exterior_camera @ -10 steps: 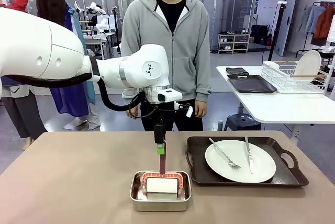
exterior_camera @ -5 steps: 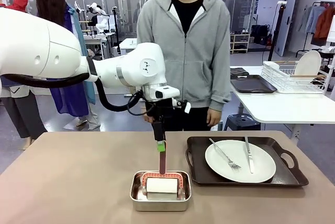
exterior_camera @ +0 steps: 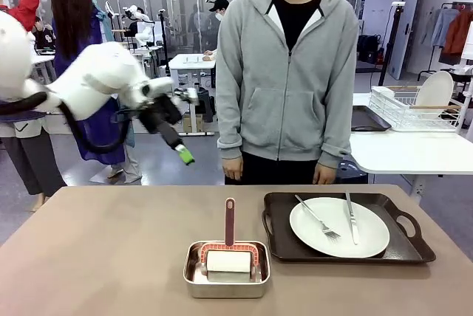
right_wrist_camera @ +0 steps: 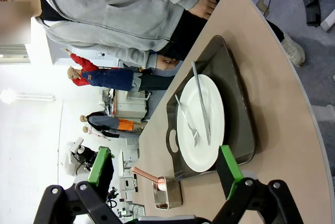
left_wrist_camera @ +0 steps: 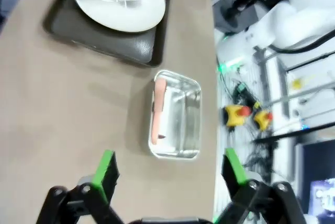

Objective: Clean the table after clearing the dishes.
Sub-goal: When the right (or left) Handle tray is removed, use the right hand (or left hand) to clean the right (or left) side of the table with the Lint Roller.

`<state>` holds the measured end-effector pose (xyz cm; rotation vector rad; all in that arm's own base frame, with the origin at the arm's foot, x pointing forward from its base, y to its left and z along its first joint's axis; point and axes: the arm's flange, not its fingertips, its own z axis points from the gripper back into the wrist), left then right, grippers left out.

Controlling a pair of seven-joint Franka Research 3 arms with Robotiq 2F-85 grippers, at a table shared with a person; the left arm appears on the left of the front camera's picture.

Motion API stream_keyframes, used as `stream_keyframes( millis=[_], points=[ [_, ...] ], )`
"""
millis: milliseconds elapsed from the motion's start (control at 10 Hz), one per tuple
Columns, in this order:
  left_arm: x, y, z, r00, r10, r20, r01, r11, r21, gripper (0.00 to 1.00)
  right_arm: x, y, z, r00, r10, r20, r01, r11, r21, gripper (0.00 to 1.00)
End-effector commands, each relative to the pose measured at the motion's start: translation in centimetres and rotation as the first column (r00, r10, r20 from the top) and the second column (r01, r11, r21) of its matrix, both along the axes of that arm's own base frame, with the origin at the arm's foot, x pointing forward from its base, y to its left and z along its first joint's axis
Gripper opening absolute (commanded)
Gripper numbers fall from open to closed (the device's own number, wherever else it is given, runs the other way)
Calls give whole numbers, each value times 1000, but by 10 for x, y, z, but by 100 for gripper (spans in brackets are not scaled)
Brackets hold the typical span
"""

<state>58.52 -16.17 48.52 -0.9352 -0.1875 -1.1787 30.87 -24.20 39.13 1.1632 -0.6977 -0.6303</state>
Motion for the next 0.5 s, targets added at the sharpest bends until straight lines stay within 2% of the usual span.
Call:
stream_keyframes(
  millis=[0, 200, 300, 400],
  points=[
    [-36, 91, -26, 988, 145, -46, -149, 984, -100, 100, -1, 1, 2, 1000, 2, 7, -2, 1000, 1, 100],
    [-71, 201, -58, 942, 323, -90, -333, 932, -141, 100, -1, 1, 2, 1000, 2, 7, -2, 1000, 1, 100],
    [-90, 259, -76, 889, 436, -138, -454, 877, -156, 100, -1, 1, 2, 1000, 2, 7, -2, 1000, 1, 100],
    [-112, 319, -99, 821, 536, -195, -566, 807, -167, 100, -1, 1, 2, 1000, 2, 7, -2, 1000, 1, 100]
  ],
)
